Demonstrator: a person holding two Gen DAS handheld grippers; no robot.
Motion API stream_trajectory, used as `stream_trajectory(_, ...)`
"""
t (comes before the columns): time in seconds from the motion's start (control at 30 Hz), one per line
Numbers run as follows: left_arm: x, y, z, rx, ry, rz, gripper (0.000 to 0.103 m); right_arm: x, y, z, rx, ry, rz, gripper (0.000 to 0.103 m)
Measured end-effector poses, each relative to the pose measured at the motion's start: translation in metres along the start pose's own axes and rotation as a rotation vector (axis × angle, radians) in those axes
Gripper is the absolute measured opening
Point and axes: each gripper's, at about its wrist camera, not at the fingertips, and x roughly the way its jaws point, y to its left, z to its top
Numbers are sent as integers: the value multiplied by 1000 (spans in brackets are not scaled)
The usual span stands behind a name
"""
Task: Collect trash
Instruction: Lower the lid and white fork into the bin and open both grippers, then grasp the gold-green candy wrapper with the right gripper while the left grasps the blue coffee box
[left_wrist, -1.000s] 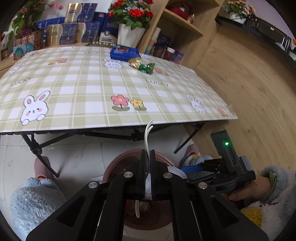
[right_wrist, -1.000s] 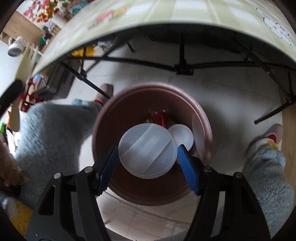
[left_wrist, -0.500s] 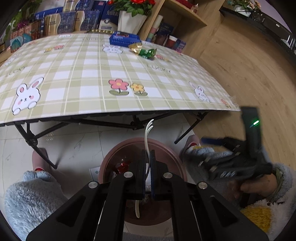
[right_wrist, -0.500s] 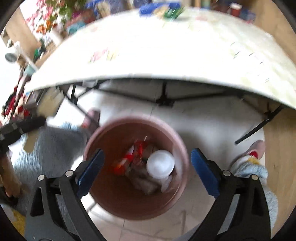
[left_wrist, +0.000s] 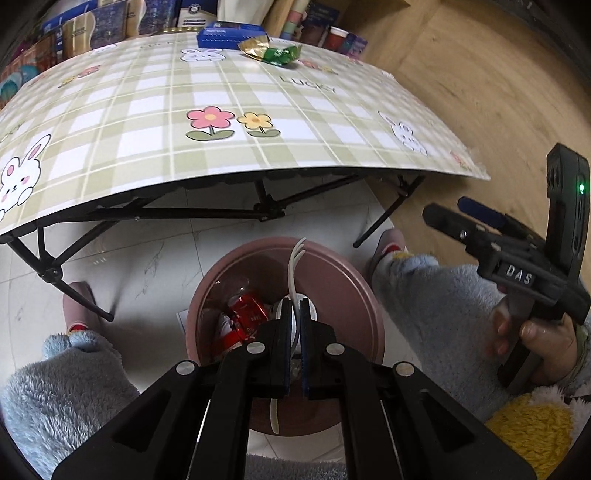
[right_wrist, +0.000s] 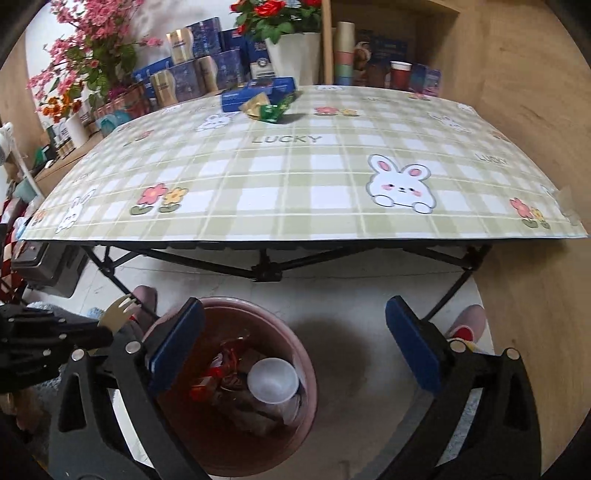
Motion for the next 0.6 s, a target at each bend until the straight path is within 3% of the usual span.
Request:
stream_trajectory(0.03,0,-1,0,3,1,4,7,0,-2,0,6,2,-3,97)
stream_trajectory(0.13,2,0,0,-6,9,14,50,1,-4,-2,27,3,7,97)
stream_trajectory(0.4,-9,7,2,-47,-51,50,62,-1,-3,-3,33,-6,19,97)
stream_trajectory(0.5,-24,11,5,-84,-122,137,76,-3,-3,-2,26,-17,27,97)
stream_trajectory(0.6,-49,20,10,-136,-230,156,83,-7,-4,5,15,-39,41,97)
